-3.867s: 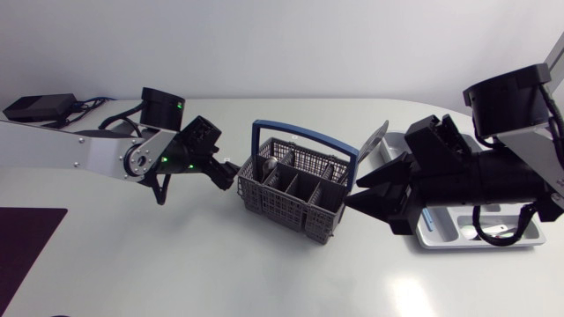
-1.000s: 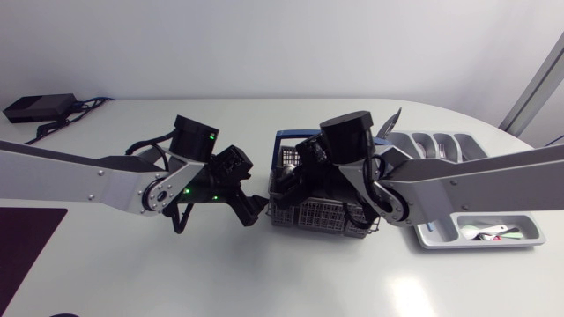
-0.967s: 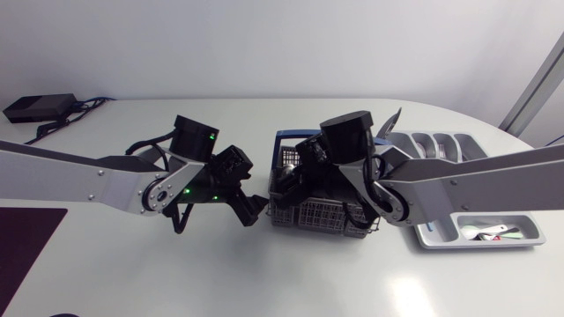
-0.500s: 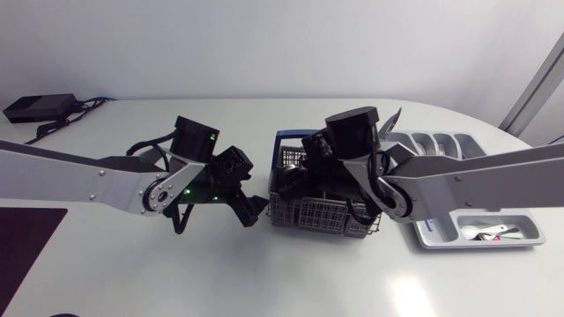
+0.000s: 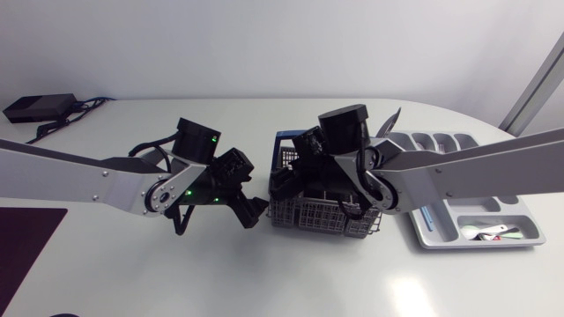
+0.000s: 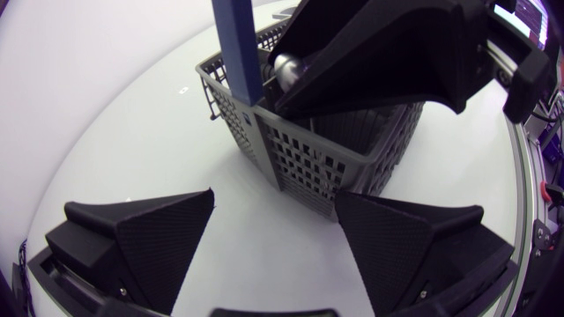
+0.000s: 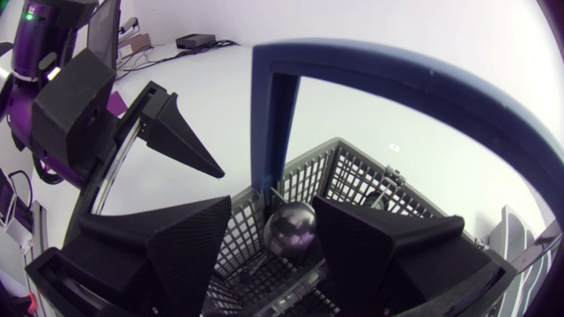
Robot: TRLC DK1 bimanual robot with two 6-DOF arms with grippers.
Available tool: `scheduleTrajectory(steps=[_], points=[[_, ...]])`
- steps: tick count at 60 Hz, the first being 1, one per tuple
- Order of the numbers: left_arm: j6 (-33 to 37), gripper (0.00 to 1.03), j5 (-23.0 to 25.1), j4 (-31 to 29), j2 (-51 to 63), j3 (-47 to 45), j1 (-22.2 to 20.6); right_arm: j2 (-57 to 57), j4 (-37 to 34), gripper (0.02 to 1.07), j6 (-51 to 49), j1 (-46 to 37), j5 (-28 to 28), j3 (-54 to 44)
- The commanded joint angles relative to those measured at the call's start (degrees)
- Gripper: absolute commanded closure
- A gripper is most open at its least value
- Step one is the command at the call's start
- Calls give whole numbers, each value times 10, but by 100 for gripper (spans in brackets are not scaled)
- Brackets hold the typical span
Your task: Sort the cutlery from the basket into the organizer compartments.
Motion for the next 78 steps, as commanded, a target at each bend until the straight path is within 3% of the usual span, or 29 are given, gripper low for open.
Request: scheduleTrajectory(steps=[1, 23, 27, 33, 54, 62, 78], points=[[-7, 9, 3, 7, 11, -10, -6, -18, -10, 45, 13, -1, -12, -13], [-7, 9, 7, 7, 6, -11, -6, -46, -66, 48, 9, -3, -33, -19], [-6, 9, 7, 7, 5, -13, -6, -50, -72, 54, 8, -4, -41, -21], [-6, 9, 8, 7, 5, -13, -4, -58, -78, 54, 6, -5, -46, -27], [-6, 9, 8, 7, 5, -13, -4, -62, -86, 94, 0, -10, -66, -26], [-6, 9, 8, 7, 5, -12, -4, -56, -102, 101, -7, -16, -76, -21], [-7, 9, 10, 7, 2, -11, -5, -79, -133, 101, -20, -21, -84, -24]])
